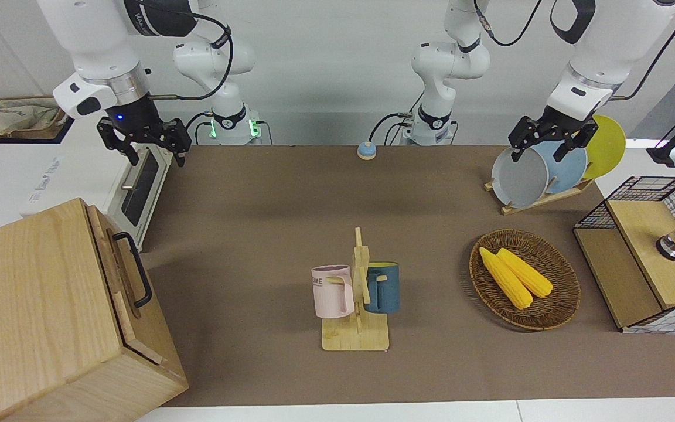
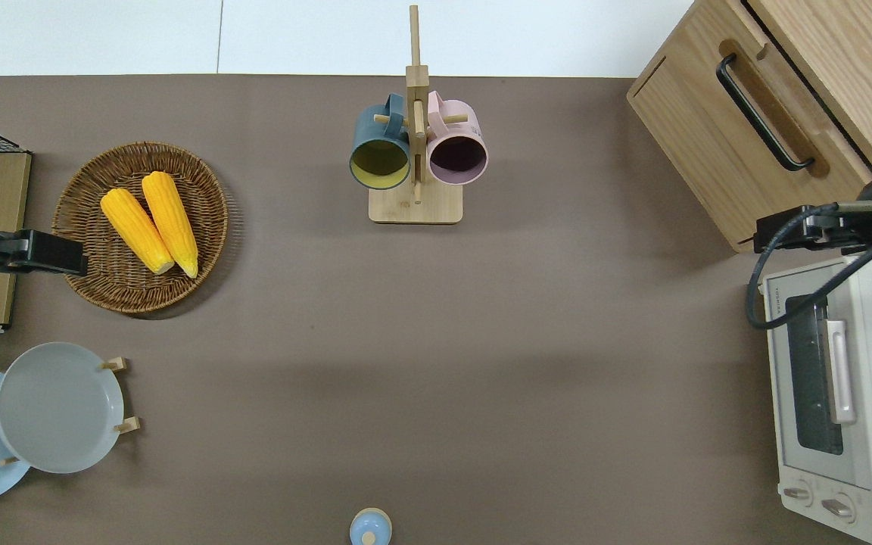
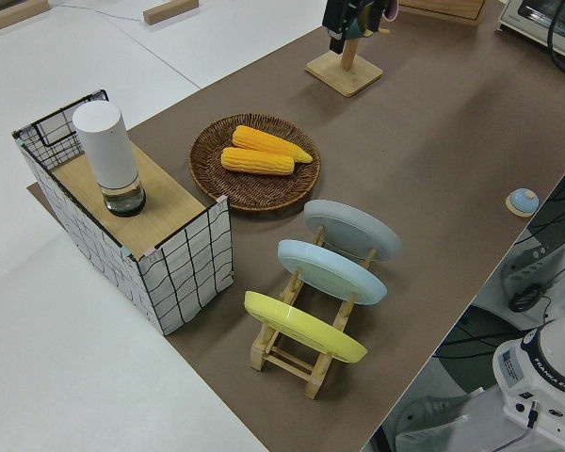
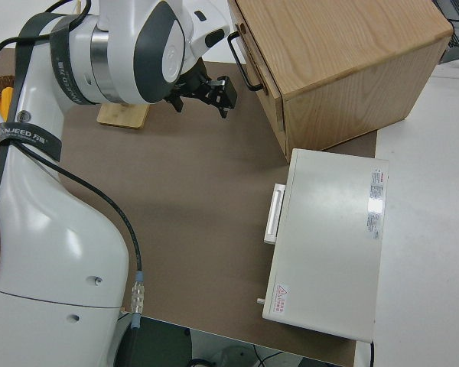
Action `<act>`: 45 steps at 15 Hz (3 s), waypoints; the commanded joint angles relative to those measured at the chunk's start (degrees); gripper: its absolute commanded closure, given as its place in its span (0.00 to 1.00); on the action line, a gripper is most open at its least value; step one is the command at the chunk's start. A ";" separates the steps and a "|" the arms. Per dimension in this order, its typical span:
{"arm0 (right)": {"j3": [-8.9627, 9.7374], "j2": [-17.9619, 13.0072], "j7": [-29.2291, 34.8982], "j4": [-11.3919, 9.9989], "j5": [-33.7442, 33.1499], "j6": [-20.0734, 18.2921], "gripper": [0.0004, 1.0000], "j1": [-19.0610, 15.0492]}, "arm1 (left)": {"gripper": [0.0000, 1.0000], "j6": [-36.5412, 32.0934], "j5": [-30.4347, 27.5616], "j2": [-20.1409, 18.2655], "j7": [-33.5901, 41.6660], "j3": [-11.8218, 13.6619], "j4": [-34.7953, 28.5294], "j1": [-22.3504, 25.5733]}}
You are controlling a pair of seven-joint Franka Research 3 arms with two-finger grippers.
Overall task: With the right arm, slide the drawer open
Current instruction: 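Raise the right arm from its rest pose toward the wooden drawer unit, then reach the right gripper forward to the black drawer handle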
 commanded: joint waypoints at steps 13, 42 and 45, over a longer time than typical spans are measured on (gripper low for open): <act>0.82 0.96 -1.08 1.36 -10.52 -2.73 0.02 1.20 | 0.00 0.01 0.78 0.81 0.46 0.98 1.26 -1.01; 6.88 15.11 12.62 -4.00 -71.00 10.89 0.02 10.26 | 0.00 0.01 0.78 0.81 0.46 0.98 1.26 -1.01; 6.79 17.13 16.22 -4.27 -74.88 11.76 0.02 10.79 | 0.00 0.01 0.78 0.81 0.46 0.98 1.26 -1.01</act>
